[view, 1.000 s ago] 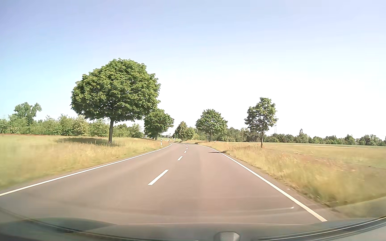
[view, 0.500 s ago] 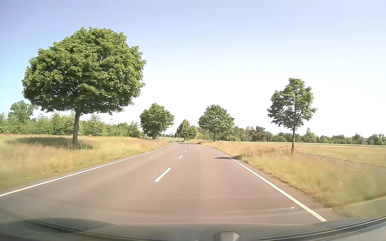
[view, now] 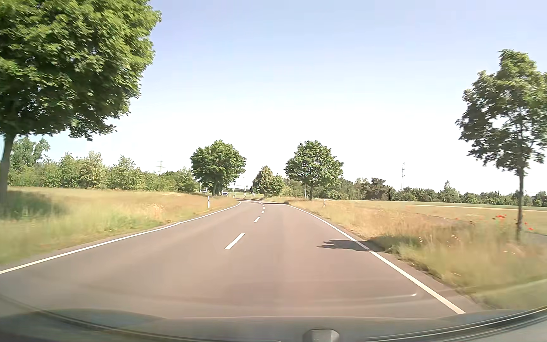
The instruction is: Follow the waypoints while adhering to traffic rules and regulations
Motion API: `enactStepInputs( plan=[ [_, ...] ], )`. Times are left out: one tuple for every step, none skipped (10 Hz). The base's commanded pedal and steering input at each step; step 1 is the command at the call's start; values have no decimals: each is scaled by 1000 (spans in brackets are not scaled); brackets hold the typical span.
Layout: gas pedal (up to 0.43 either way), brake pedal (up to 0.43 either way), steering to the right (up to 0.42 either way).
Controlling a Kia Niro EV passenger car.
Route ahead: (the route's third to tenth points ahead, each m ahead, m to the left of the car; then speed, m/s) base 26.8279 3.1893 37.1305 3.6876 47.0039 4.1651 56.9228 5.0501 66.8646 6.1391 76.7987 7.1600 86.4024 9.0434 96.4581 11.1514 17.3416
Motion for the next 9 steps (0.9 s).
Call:
enactStepInputs(
  plan=[
    [0,30,-7],
    [0,30,-7],
    [0,30,-7],
    [0,30,-7],
    [0,30,-7],
    [0,30,-7],
    [0,30,-7],
    [0,30,-7],
    [0,30,-7]
  ],
)
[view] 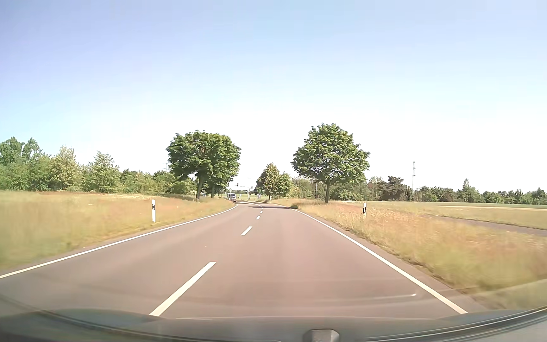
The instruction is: Follow the waypoints while adhering to traffic rules and regulations
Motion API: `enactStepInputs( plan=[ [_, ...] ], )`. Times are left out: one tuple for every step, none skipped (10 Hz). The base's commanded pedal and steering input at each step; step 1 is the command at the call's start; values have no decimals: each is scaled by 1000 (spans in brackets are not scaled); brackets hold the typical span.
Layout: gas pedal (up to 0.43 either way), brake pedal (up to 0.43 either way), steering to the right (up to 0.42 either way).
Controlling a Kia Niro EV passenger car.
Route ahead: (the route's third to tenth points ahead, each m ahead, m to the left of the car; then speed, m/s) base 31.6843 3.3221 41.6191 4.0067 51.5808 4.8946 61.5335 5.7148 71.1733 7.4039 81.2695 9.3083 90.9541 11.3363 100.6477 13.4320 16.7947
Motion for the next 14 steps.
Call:
enactStepInputs(
  plan=[
    [0,30,-7],
    [0,30,-7],
    [0,30,-7],
    [0,30,-7],
    [0,30,-7],
    [20,30,-7],
    [28,30,-7],
    [28,30,-7],
    [28,30,-7],
    [28,30,-7],
    [28,30,-7],
    [28,30,-7],
    [28,30,-7],
    [28,30,-7]
  ],
)
